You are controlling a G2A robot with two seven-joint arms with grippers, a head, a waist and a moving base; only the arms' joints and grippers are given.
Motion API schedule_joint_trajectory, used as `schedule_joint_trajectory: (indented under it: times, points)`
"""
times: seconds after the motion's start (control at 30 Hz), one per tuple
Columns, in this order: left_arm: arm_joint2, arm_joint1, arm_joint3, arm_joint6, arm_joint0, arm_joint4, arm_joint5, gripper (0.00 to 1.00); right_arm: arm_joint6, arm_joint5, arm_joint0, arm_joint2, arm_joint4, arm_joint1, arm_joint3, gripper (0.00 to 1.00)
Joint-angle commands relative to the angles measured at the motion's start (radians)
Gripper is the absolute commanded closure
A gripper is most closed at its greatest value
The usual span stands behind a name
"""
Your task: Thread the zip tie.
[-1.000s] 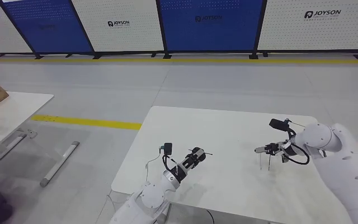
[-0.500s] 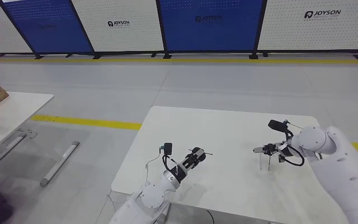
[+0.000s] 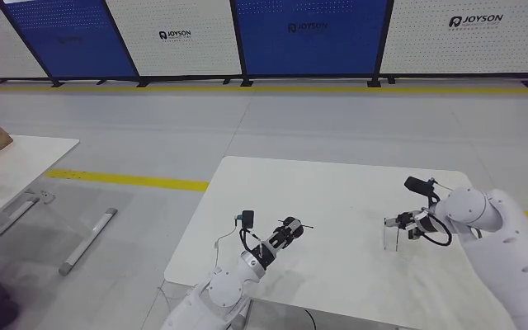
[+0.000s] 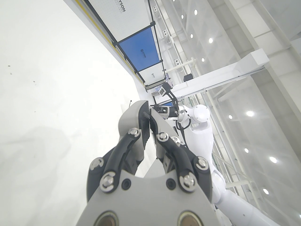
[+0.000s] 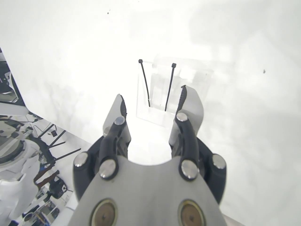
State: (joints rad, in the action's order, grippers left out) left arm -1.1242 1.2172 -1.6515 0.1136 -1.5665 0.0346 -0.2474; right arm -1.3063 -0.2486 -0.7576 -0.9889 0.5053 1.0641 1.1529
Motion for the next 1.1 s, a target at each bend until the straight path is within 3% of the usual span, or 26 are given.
schedule_joint_trajectory:
  times: [0.0, 0.27, 1.07]
  points:
    - [0.000, 0.000, 0.000, 0.000, 0.000, 0.000, 0.000, 1.00, -0.009, -0.007, 0.000, 0.002, 0.003, 0.000, -0.001, 0.53]
    - [0.000, 0.000, 0.000, 0.000, 0.000, 0.000, 0.000, 1.00, -0.005, -0.090, 0.035, 0.044, 0.036, 0.016, -0.046, 0.58]
    - [0.000, 0.000, 0.000, 0.000, 0.000, 0.000, 0.000, 1.00, -0.025, -0.088, 0.158, 0.184, 0.038, 0.112, -0.292, 0.75]
